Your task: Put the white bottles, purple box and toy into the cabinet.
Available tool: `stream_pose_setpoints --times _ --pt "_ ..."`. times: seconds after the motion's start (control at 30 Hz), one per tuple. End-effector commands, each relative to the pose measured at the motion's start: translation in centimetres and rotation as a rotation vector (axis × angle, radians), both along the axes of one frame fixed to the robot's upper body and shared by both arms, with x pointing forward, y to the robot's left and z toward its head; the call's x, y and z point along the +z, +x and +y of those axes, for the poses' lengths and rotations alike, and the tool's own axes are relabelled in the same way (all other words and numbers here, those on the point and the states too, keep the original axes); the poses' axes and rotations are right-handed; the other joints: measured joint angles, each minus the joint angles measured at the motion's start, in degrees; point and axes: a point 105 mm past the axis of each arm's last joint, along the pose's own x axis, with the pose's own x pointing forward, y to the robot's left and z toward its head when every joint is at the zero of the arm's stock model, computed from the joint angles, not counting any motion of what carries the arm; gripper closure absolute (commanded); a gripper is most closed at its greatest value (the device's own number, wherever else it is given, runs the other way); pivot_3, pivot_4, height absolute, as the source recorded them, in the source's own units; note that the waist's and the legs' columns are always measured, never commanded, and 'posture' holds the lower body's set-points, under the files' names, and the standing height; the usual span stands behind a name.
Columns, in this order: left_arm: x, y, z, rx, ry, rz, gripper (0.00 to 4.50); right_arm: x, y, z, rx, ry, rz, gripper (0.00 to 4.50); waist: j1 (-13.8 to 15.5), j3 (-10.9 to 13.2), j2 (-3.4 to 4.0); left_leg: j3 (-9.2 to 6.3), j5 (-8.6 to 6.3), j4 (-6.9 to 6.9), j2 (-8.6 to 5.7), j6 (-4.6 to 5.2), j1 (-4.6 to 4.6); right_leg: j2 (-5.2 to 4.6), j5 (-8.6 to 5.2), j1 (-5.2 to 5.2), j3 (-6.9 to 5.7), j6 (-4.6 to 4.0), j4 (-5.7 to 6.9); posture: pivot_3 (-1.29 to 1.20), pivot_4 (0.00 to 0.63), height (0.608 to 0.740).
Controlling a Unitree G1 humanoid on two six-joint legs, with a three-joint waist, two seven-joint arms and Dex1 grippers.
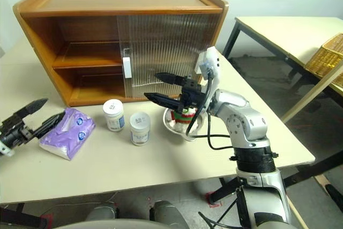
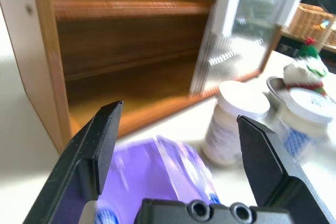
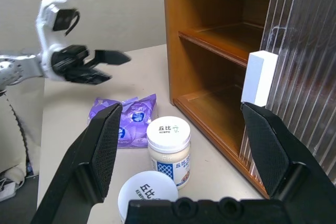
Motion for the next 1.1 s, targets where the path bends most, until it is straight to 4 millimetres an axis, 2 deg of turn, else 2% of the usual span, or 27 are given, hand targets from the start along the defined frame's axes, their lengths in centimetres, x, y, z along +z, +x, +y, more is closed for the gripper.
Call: stream_pose_setpoints --times 0.03,0.2,0.37,0.53,0.77,1.1 --pt "-0.5 -1.5 0.1 -0.001 0.0 -0.006 0.01 0.1 0.1 0.3 0.014 -0.01 0.003 0.0 0.2 -0.1 0.09 -0.01 -0.04 -0.01 0.08 -0.07 -0.03 0.04 -0.04 -0.03 -0.04 -0.07 0.02 0.05 0.0 0.74" --pt "-1.3 -2.7 1.0 0.048 -0.027 -0.01 0.01 0.1 0.0 0.3 0.02 -0.011 0.007 0.0 0.8 -0.1 0.13 0.04 -0.15 -0.05 0.36 -0.27 -0.05 0.36 -0.17 -0.08 -0.11 -0.35 0.11 0.05 0.0 0.74" --pt "-1.8 -3.2 2.1 0.086 -0.004 -0.025 0.01 0.1 0.0 0.1 0.023 -0.014 0.009 0.0 1.0 -0.1 0.17 0.03 -0.18 -0.05 0.54 -0.31 -0.03 0.68 -0.21 -0.05 -0.11 -0.42 0.13 0.05 0.0 0.74" --pt "-3.8 -3.6 2.4 0.084 0.056 0.026 0.01 0.1 0.2 -0.3 0.022 -0.017 0.008 0.0 1.0 -0.2 0.34 -0.02 -0.18 -0.04 0.72 -0.31 0.02 0.83 -0.19 -0.05 -0.11 -0.46 0.23 0.05 0.0 0.74" --pt "-6.0 -3.3 2.0 0.095 0.041 0.063 0.01 -0.3 0.1 -0.5 0.024 -0.019 0.005 0.0 1.0 -0.3 0.46 -0.16 -0.18 -0.03 0.82 -0.31 0.03 0.87 -0.17 -0.07 -0.1 -0.49 0.27 0.04 0.0 0.74" --pt "-8.3 -1.8 2.2 0.141 0.048 0.114 0.01 -0.2 0.1 -0.8 0.016 -0.022 -0.007 0.0 0.9 -0.3 0.47 -0.03 -0.18 -0.02 0.83 -0.32 0.03 0.91 -0.15 -0.07 -0.11 -0.56 0.28 0.02 0.0 0.74"
